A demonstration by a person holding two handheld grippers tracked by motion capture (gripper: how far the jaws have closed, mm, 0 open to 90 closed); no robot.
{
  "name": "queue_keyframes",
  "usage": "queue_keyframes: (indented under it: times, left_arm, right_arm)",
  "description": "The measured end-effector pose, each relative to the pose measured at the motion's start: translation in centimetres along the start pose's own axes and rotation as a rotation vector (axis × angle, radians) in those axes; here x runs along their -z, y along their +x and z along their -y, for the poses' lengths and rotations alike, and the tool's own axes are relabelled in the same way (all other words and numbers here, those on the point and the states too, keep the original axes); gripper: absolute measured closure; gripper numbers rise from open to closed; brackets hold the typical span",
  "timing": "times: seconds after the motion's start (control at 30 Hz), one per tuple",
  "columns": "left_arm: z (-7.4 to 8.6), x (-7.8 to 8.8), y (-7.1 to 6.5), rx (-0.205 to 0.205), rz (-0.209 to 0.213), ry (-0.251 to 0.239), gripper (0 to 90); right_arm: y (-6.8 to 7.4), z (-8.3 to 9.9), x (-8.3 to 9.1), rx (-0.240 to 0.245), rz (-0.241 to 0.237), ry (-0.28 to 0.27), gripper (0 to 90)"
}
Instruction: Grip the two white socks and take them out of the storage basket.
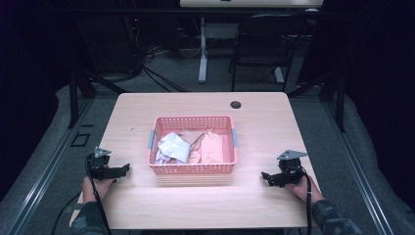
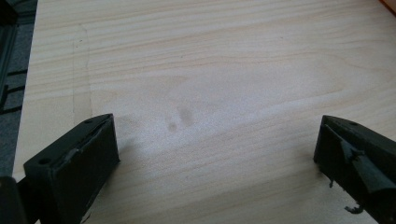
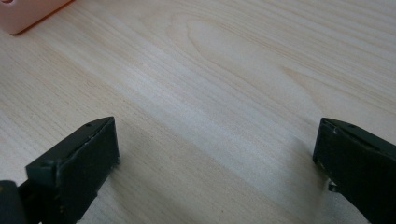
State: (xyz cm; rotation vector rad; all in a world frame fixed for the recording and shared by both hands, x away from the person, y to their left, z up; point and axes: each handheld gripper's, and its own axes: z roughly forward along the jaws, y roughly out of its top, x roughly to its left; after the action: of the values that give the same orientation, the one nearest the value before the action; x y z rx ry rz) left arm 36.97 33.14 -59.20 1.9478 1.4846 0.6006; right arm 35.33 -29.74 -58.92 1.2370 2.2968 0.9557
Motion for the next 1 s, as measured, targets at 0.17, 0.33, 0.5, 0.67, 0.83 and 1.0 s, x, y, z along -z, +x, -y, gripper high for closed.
queue_keyframes:
  times: [0.17, 0.33, 0.5, 0.67, 0.83, 1.0]
  left_arm:
    - [0.1, 0.0, 0.0, -0.001, 0.0, -0.004, 0.0]
    - [0.1, 0.0, 0.0, -0.005, 0.002, -0.003, 0.0]
    - [-0.1, 0.1, 0.1, -0.009, 0.001, 0.013, 0.4]
    - [-1.0, 0.4, 0.2, -0.004, 0.017, 0.103, 0.3]
    - [-1.8, 1.1, 0.0, 0.045, 0.072, 0.112, 0.3]
    - [-3.1, 2.2, -0.9, 0.031, 0.092, 0.105, 0.2]
  right_arm:
    - [0.0, 0.0, 0.0, -0.001, -0.001, 0.0, 0.0]
    - [-0.1, -0.1, 0.0, 0.013, -0.007, 0.004, 0.0]
    - [-0.1, -0.1, 0.0, 0.014, -0.007, 0.004, 0.0]
    - [0.2, -0.1, -0.1, 0.006, -0.007, -0.003, 0.0]
    - [0.1, -0.1, -0.2, 0.011, -0.011, 0.0, 0.0]
    - [0.1, -0.1, -0.2, 0.014, -0.011, 0.001, 0.0]
